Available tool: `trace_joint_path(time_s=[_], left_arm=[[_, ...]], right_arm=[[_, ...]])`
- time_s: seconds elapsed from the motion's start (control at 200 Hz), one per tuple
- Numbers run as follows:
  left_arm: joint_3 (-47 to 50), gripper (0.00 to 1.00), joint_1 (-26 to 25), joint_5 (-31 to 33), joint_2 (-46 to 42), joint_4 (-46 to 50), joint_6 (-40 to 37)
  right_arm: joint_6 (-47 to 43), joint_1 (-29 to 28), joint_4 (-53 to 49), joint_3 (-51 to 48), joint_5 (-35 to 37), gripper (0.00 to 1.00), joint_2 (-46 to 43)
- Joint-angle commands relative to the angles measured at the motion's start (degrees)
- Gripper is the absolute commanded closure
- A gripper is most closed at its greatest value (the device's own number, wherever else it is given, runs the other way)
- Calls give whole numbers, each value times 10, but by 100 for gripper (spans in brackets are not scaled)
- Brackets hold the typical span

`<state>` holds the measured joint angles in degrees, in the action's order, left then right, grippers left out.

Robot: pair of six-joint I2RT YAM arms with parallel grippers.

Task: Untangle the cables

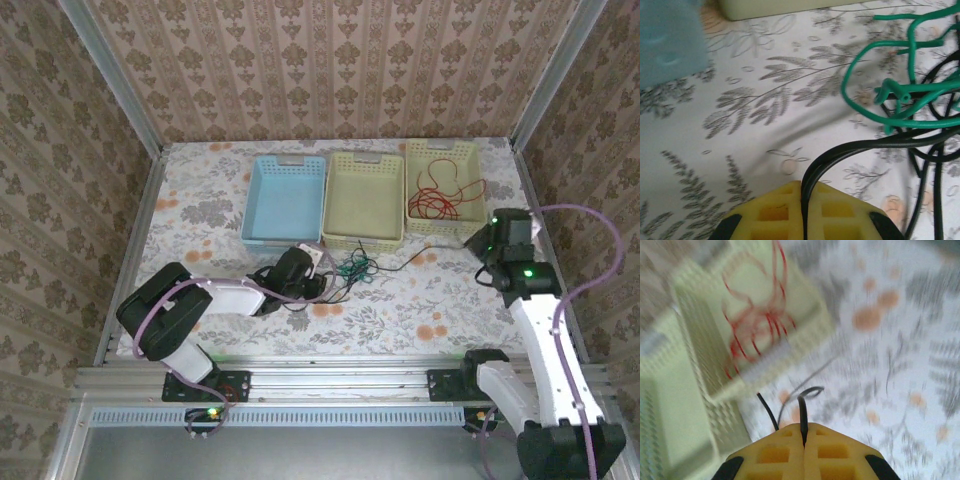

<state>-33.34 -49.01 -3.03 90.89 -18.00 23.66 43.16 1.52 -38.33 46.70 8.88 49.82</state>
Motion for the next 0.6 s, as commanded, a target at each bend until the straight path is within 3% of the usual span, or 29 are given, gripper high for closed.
trace_joint_path(time_s=[0.0, 0.095, 0.25, 0.425, 0.59], left_arm=[[-30, 100, -4, -16, 0, 31, -24], [-41, 100, -6, -19, 1, 33, -26], [-48, 100, -9, -21, 6, 36, -27], [-51, 100, -14, -23, 17, 33, -24], [-58, 100, -19, -18, 22, 40, -25]], right_arm=[[22, -5, 7, -43, -109, 76, 32], [14, -7, 9, -62, -156, 48, 73], [-53, -70, 38, -47, -176, 32, 80], [-141, -212, 60, 11, -179, 32, 128], [-176, -277, 70, 63, -215, 35, 221]])
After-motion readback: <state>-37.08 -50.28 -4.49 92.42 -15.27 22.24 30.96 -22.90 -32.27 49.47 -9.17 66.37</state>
